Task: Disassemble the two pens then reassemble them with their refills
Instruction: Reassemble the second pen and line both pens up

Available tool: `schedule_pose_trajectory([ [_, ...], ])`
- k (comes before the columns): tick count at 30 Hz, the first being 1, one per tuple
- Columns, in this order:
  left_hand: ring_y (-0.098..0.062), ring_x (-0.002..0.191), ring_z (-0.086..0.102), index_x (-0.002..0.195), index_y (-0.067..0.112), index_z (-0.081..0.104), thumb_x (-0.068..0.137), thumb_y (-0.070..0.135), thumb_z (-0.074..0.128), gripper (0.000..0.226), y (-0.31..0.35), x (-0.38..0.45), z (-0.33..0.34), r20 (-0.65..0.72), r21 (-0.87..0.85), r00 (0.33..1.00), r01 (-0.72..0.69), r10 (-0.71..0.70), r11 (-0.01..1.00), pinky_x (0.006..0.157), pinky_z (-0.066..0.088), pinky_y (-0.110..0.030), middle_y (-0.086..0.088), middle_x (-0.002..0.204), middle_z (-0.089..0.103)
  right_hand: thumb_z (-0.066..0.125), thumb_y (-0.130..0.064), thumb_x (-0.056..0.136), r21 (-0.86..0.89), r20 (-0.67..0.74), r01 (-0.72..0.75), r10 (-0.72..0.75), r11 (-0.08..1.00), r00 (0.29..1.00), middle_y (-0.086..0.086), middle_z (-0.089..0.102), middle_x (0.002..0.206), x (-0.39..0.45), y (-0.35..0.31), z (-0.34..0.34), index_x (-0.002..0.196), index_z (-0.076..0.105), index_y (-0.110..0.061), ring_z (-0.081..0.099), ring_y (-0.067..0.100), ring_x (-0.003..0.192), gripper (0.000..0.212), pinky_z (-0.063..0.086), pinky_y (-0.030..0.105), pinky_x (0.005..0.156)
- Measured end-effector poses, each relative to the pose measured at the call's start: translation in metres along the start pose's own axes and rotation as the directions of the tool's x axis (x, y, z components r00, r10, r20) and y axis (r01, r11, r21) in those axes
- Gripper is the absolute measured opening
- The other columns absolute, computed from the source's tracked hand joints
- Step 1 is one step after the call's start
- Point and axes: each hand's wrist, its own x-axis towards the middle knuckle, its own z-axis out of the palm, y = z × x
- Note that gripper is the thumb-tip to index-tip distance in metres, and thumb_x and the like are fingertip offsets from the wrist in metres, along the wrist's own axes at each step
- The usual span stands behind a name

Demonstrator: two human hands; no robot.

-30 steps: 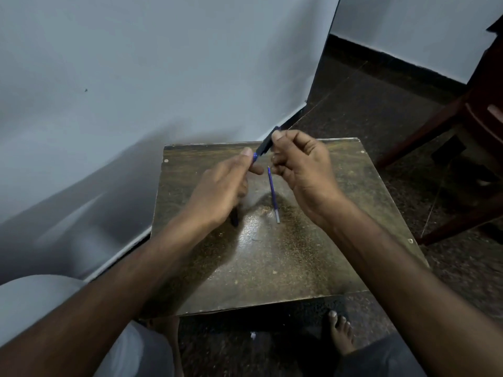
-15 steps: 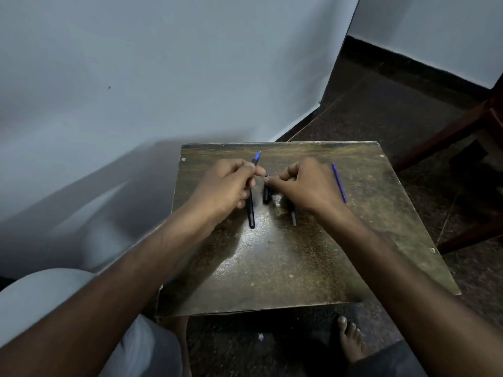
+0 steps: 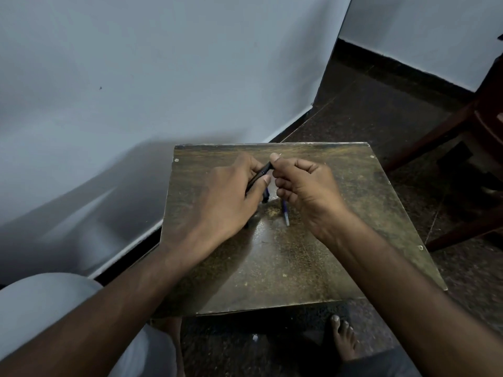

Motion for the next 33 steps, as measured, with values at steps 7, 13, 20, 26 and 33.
schedule_pose_trajectory([
  [7, -0.004, 0.059, 0.069, 0.079, 0.028, 0.069, 0.107, 0.036, 0.066, 0.029, 0.006, 0.001, -0.001, -0.122, 0.041, 0.991, -0.043, 0.048, 0.998, 0.059, 0.053, -0.022, 0.011, 0.065, 0.071, 0.076, -0.021, 0.101, 0.042, 0.027, 0.039, -0.04, 0.998, 0.999, 0.005, 0.071, 0.075, 0.005, -0.011, 0.01, 0.087, 0.071, -0.01, 0.065, 0.011, 0.065, 0.019, 0.052, 0.021, 0.058],
  [13, -0.005, 0.054, 0.069, 0.08, 0.023, 0.072, 0.106, 0.041, 0.065, 0.033, 0.001, 0.0, 0.004, -0.02, 0.097, 0.995, -0.096, 0.099, 0.991, 0.056, 0.057, -0.031, 0.008, 0.064, 0.071, 0.082, -0.021, 0.094, -0.071, 0.073, 0.153, -0.148, 0.986, 0.986, 0.005, 0.077, 0.079, 0.009, 0.001, -0.011, 0.084, 0.077, -0.013, 0.069, 0.01, 0.068, 0.014, 0.055, 0.025, 0.068],
  [20, -0.006, 0.054, 0.072, 0.09, 0.02, 0.078, 0.111, 0.036, 0.059, 0.033, -0.002, 0.012, 0.0, 0.203, -0.308, 0.978, 0.1, -0.037, 0.946, 0.057, 0.054, -0.017, 0.006, 0.063, 0.073, 0.075, -0.012, 0.098, 0.033, 0.158, 0.176, -0.179, 0.984, 0.971, 0.012, 0.076, 0.092, 0.018, 0.0, -0.017, 0.098, 0.079, -0.004, 0.061, 0.017, 0.075, 0.009, 0.053, 0.024, 0.071],
  [26, -0.008, 0.052, 0.061, 0.104, 0.007, 0.077, 0.116, 0.033, 0.043, 0.045, -0.002, 0.013, -0.001, 0.39, -0.649, 0.915, 0.349, -0.098, 0.676, 0.051, 0.05, -0.018, 0.002, 0.064, 0.069, 0.064, -0.011, 0.101, 0.173, 0.297, 0.109, -0.158, 0.979, 0.942, 0.008, 0.082, 0.107, 0.016, -0.011, -0.016, 0.126, 0.072, -0.002, 0.063, 0.022, 0.09, 0.028, 0.058, 0.021, 0.079],
  [33, -0.011, 0.063, 0.069, 0.114, 0.007, 0.077, 0.116, 0.03, 0.045, 0.039, -0.005, 0.005, 0.001, 0.379, -0.557, 0.916, 0.337, -0.129, 0.759, 0.061, 0.055, -0.023, -0.003, 0.076, 0.076, 0.081, -0.023, 0.095, -0.069, 0.118, 0.079, -0.071, 0.994, 0.991, 0.004, 0.076, 0.099, 0.019, -0.009, -0.017, 0.098, 0.079, -0.014, 0.066, 0.014, 0.089, 0.01, 0.053, 0.039, 0.083],
])
